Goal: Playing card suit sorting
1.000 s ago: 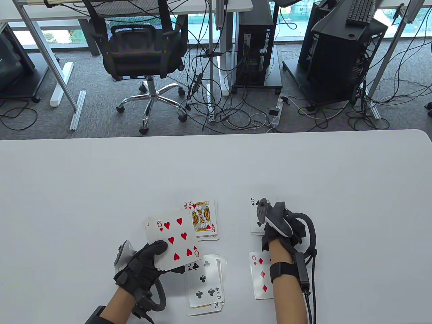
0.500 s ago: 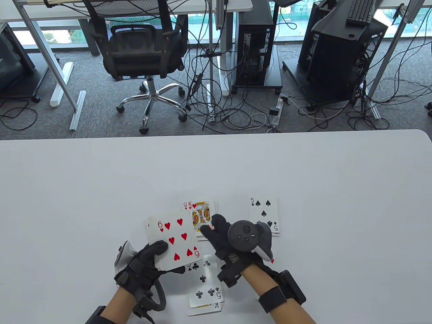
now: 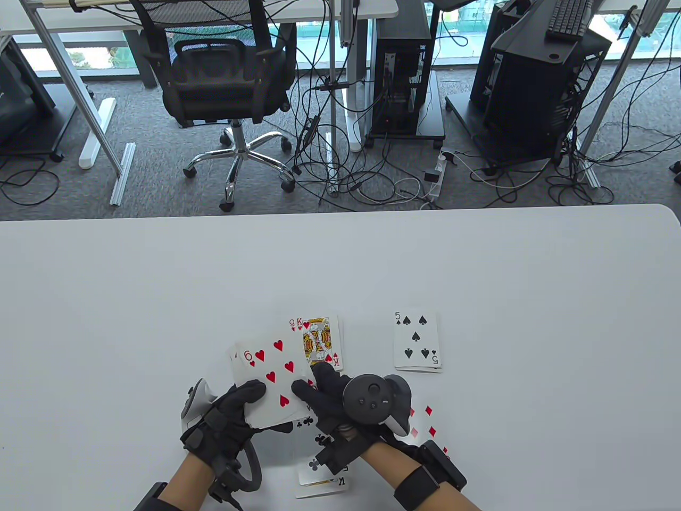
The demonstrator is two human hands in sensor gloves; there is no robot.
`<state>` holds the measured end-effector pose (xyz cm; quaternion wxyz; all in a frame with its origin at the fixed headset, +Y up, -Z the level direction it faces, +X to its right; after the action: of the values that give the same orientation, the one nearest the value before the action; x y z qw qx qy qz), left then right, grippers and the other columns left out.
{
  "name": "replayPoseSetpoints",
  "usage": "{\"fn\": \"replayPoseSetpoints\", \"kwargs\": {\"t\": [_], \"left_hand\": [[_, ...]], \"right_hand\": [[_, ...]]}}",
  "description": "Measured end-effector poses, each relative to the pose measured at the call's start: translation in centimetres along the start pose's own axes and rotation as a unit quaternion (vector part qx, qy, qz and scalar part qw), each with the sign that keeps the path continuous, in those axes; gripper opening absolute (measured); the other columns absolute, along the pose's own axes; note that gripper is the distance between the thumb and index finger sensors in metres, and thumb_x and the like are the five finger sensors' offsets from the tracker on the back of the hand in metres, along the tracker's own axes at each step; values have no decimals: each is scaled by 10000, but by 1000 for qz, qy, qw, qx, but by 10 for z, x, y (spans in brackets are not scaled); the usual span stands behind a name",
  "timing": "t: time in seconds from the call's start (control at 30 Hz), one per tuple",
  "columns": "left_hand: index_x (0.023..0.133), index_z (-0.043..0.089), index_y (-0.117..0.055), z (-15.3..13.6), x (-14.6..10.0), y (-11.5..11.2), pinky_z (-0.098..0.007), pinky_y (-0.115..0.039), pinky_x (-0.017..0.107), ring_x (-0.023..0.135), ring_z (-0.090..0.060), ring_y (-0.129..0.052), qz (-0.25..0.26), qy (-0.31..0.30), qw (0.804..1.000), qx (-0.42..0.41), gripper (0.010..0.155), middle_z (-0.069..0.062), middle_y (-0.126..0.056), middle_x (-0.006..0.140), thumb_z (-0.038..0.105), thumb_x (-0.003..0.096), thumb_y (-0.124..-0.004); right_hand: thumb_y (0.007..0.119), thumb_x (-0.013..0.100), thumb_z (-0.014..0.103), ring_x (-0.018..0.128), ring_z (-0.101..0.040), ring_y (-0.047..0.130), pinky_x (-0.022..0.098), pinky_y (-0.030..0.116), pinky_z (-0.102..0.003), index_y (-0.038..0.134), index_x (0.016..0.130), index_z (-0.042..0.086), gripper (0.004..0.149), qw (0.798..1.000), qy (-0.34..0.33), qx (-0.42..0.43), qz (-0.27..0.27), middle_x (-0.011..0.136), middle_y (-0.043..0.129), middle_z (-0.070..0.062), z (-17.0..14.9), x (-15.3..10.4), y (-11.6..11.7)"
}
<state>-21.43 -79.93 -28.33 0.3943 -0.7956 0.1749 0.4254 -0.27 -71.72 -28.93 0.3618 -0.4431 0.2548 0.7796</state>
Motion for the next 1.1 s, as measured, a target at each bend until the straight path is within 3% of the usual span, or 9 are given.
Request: {"fn": "replayPoseSetpoints", "kwargs": {"t": [0.33,0.53,0.63,0.7,0.83,1.1], "left_hand": [[1113,237,-381,1,-1,2,-483,-818,539,935,-408,-733,9,-7,1000,-5,564,-73,-549,1133,380,641,-656],[1113,235,-380,2,-1,2,-473,-827,535,932,-404,-739,16,-14,1000,-12,564,-71,-551,1132,386,643,-651],[1113,236,-380,4,-1,2,-473,-827,535,932,-403,-739,17,-18,1000,-12,563,-72,-551,1133,387,643,-650],[1114,237,-379,6,-2,3,-470,-828,535,932,-402,-739,19,-24,999,-13,563,-69,-551,1132,389,643,-649],[1114,237,-376,8,-3,5,-467,-829,537,933,-401,-739,23,-29,999,-13,564,-68,-549,1133,392,645,-646],[1115,236,-373,10,-3,5,-468,-828,537,934,-400,-738,22,-33,999,-13,565,-70,-547,1134,393,646,-645]], "right_hand": [[643,557,281,346,-291,989,359,842,-498,725,762,-121,459,998,59,4,4,436,942,-72,-26,13,-15],[633,562,258,246,-222,988,317,866,-445,744,731,-111,420,973,161,158,-52,363,937,-21,-67,26,-39],[624,570,256,196,-194,983,298,876,-416,742,728,-112,417,960,195,185,-74,341,932,-3,-82,32,-45],[629,568,256,172,-183,982,277,882,-402,746,726,-113,418,958,216,171,-82,326,934,3,-90,35,-44],[641,559,252,121,-168,986,229,896,-382,763,702,-128,424,968,244,32,-58,289,945,11,-96,43,-34],[645,555,245,84,-178,975,195,892,-390,726,732,-187,475,950,256,-168,53,259,941,5,-88,61,5]]}}
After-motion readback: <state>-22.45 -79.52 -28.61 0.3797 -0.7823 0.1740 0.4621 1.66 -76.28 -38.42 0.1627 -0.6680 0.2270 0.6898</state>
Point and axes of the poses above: the tracker on the back of each hand, its own z axis roughly to the thumb side, its own x axis roughly from the wrist to the fingertips, y = z × x, the point moved 1 cm from there along x, roughly from the wrist to the fingertips
